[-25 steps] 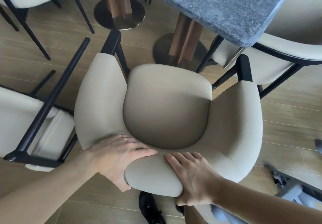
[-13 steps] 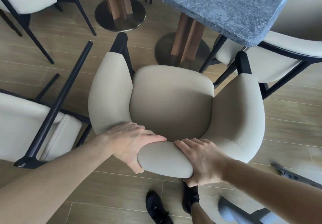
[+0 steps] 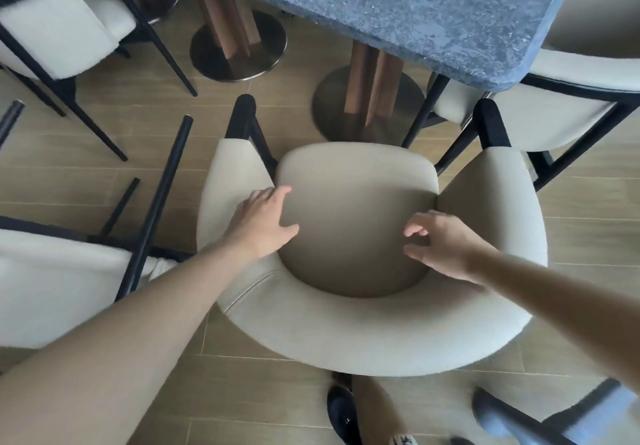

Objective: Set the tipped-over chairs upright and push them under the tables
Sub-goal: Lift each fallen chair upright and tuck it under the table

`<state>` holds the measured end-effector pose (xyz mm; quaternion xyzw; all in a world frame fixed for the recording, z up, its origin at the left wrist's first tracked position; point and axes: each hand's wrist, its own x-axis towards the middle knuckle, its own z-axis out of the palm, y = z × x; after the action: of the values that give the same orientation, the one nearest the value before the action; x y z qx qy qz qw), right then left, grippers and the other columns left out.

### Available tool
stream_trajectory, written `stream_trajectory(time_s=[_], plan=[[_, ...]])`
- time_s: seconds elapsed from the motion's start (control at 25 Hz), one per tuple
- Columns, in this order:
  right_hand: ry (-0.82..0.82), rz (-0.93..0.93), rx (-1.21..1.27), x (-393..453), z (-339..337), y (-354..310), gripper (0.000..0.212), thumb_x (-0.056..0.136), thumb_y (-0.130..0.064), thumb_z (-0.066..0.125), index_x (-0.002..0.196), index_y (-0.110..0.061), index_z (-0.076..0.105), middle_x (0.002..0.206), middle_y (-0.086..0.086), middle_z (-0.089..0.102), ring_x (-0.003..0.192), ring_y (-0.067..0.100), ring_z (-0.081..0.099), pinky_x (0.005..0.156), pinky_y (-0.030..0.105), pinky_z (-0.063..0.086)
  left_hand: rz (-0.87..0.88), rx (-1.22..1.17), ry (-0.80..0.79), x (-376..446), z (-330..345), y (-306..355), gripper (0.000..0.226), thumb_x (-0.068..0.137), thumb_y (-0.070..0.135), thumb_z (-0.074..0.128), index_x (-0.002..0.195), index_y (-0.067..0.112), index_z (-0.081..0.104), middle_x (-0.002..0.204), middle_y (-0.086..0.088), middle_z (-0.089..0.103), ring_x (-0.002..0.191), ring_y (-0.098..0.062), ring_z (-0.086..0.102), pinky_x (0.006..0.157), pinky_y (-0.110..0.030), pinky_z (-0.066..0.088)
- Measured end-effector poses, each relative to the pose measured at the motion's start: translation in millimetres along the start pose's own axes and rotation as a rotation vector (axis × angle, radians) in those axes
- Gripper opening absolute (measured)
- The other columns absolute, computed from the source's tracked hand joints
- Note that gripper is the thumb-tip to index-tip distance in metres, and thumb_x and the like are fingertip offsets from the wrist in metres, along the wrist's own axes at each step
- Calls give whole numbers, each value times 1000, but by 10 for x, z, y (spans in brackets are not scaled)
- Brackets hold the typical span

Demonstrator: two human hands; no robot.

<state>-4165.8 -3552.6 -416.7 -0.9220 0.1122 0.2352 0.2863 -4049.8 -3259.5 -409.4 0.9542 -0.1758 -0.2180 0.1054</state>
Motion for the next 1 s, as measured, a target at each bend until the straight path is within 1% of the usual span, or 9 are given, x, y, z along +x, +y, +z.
stream_trajectory(time_s=[0.12, 0.28, 0.4, 0.48, 0.6, 0.68, 0.76, 0.88, 1.0], plan=[[203, 171, -252, 297, -423, 330, 43, 83, -21, 66, 126, -21, 57, 122, 7, 47, 119, 28, 45, 93, 39, 45, -365, -91, 100, 434, -242, -165, 71, 87, 32, 70, 148, 14, 38, 153, -9, 37, 140, -31, 32, 109, -39, 32], [170, 425, -479, 492, -645, 448, 58, 84, -23, 68, 138, -19, 43, 139, 13, 34, 132, 32, 33, 106, 46, 37, -509, -110, 102, 834, -337, -244, 79, 85, 34, 73, 149, 11, 33, 156, -9, 29, 139, -36, 31, 109, -44, 36], [161, 641, -421, 526, -616, 425, 83, 81, -29, 76, 144, -27, 22, 150, 14, 12, 139, 36, 20, 105, 60, 37, -719, -308, 89, 975, -328, -523, 93, 76, 32, 83, 148, 10, 27, 149, -17, 36, 133, -43, 41, 106, -51, 40], [222, 710, -358, 544, -565, 488, 99, 78, -30, 82, 149, -28, 13, 154, 19, 9, 138, 38, 24, 100, 57, 44, -818, -444, 32, 985, -301, -783, 99, 65, 36, 91, 141, 9, 33, 141, -19, 48, 123, -43, 52, 103, -52, 45], [350, 845, -64, 543, -547, 695, 110, 62, -44, 90, 142, -21, 19, 134, 23, 37, 121, 42, 47, 87, 52, 48, -793, -594, -59, 1028, -334, -978, 116, 45, 47, 95, 139, 13, 38, 135, -17, 54, 117, -39, 57, 101, -56, 47], [350, 917, 57, 557, -629, 773, 100, 55, -50, 89, 126, -18, 26, 110, 17, 50, 102, 41, 56, 74, 47, 50, -777, -642, -86, 1045, -358, -1029, 118, 39, 49, 95, 137, 15, 40, 131, -16, 57, 113, -38, 59, 100, -57, 48], [313, 946, 87, 543, -712, 783, 88, 56, -45, 89, 114, -16, 29, 94, 12, 53, 88, 36, 57, 69, 42, 50, -755, -650, -110, 1049, -365, -1083, 114, 36, 51, 95, 131, 16, 42, 125, -13, 59, 107, -35, 61, 95, -54, 51], [279, 976, 88, 540, -706, 723, 83, 62, -39, 89, 113, -13, 29, 84, 8, 49, 84, 33, 55, 68, 39, 49, -704, -666, -174, 1073, -403, -1166, 110, 27, 56, 91, 120, 21, 43, 110, -5, 62, 95, -27, 63, 79, -42, 54], [280, 996, 71, 464, -658, 560, 82, 63, -36, 89, 110, -10, 28, 80, 10, 47, 83, 34, 54, 66, 39, 48, -658, -680, -205, 1130, -548, -1317, 101, 32, 53, 90, 117, 22, 45, 109, -2, 63, 95, -25, 64, 84, -43, 53]])
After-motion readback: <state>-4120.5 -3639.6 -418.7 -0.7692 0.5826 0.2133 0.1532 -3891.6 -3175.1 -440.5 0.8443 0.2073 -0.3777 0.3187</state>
